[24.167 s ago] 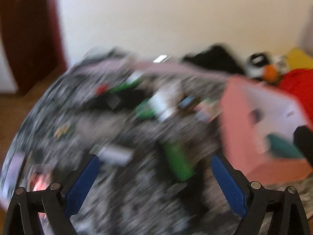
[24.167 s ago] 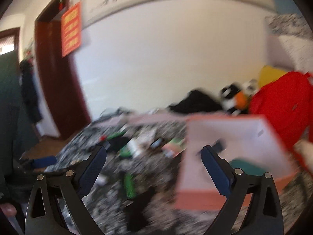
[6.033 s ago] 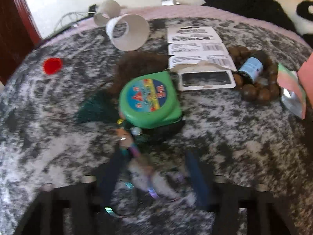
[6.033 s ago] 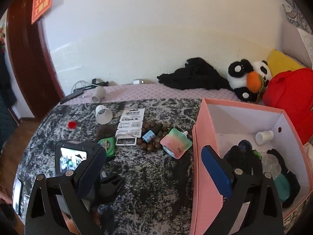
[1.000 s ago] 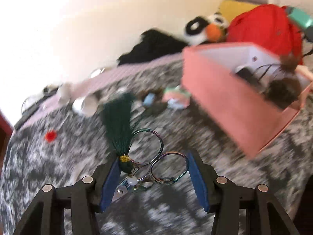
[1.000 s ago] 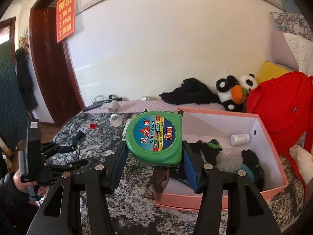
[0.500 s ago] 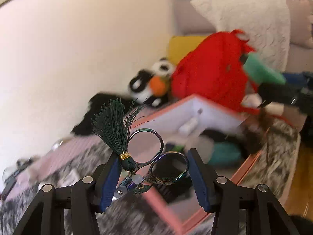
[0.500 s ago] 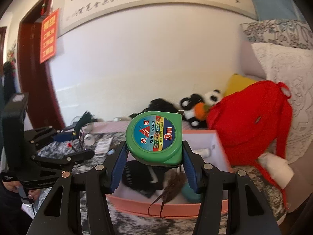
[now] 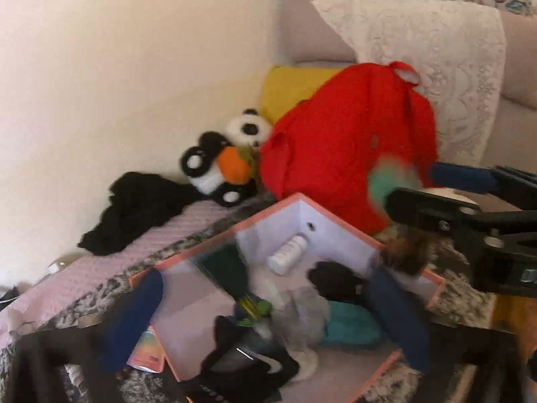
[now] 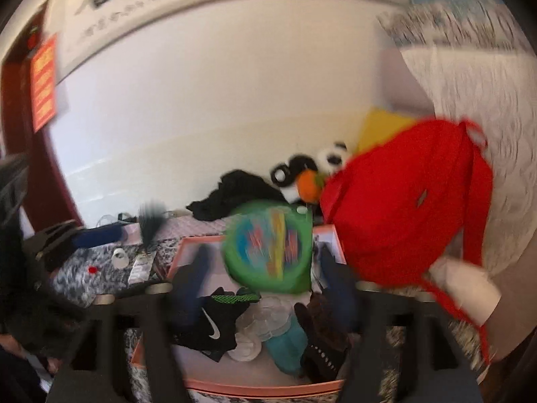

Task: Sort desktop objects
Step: 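Carry the scissors and tape measure into the pink box and release both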

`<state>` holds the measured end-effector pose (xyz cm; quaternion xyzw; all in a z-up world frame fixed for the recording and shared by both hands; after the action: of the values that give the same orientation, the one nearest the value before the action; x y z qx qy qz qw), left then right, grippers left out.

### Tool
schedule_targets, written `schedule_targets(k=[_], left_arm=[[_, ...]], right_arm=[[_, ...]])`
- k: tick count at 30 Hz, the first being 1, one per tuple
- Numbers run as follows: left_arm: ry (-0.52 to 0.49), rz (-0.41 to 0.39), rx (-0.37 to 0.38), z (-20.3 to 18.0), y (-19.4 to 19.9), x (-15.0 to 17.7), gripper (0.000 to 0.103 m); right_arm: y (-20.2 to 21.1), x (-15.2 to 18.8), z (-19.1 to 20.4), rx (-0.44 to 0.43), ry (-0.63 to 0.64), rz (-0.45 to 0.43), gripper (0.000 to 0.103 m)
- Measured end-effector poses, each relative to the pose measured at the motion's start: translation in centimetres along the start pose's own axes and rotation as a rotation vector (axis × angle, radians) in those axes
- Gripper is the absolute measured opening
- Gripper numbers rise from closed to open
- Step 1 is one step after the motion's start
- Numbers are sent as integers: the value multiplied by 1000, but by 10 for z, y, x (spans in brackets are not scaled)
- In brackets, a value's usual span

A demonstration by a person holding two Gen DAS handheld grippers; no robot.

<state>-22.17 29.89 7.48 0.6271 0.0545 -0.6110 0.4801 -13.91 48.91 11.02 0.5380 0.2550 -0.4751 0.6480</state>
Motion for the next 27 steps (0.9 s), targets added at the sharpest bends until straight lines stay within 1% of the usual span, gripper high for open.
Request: schedule_targets(k=[1, 4, 7, 10, 14, 17, 20, 23, 27], left_arm=[[0, 6, -8, 1, -3, 2, 103], [8, 26, -26, 5, -10, 8, 103], [36, 38, -25, 11, -11, 11, 103], [62, 28, -37, 14, -3, 12, 103], [87, 19, -60, 18, 16, 17, 103], [129, 24, -89, 22, 38, 30, 103], [180, 30, -115, 25, 59, 50, 103], [234, 57, -140, 30, 79, 81, 103], [310, 100, -191, 41, 107, 140, 103]], right_arm=[[-1, -1, -3, -8, -19, -7, 98], [-4, -3, -12, -31, -76, -24, 98], [-2, -5, -19, -57, -122, -21, 98], [4, -5, -17, -58, -114, -22, 98], [23, 0, 0, -70, -88, -42, 98], [37, 8, 18, -98, -72, -46, 98], [46, 22, 40, -111, -43, -33, 98], [49, 45, 68, -130, -10, 8, 98], [44, 89, 111, -173, 45, 99, 98]])
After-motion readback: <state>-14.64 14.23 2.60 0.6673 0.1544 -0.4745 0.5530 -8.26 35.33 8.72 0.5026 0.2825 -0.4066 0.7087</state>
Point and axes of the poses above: each gripper's, at about its wrist camera, not at the fingertips, and y roughly against the way its jaws point, z to its left, x to its underside, the point moved 2 cm from there along -y, roughly the way its jaws point, and after that the axes turned 7 degrees about -y, right-handed, at the moved point
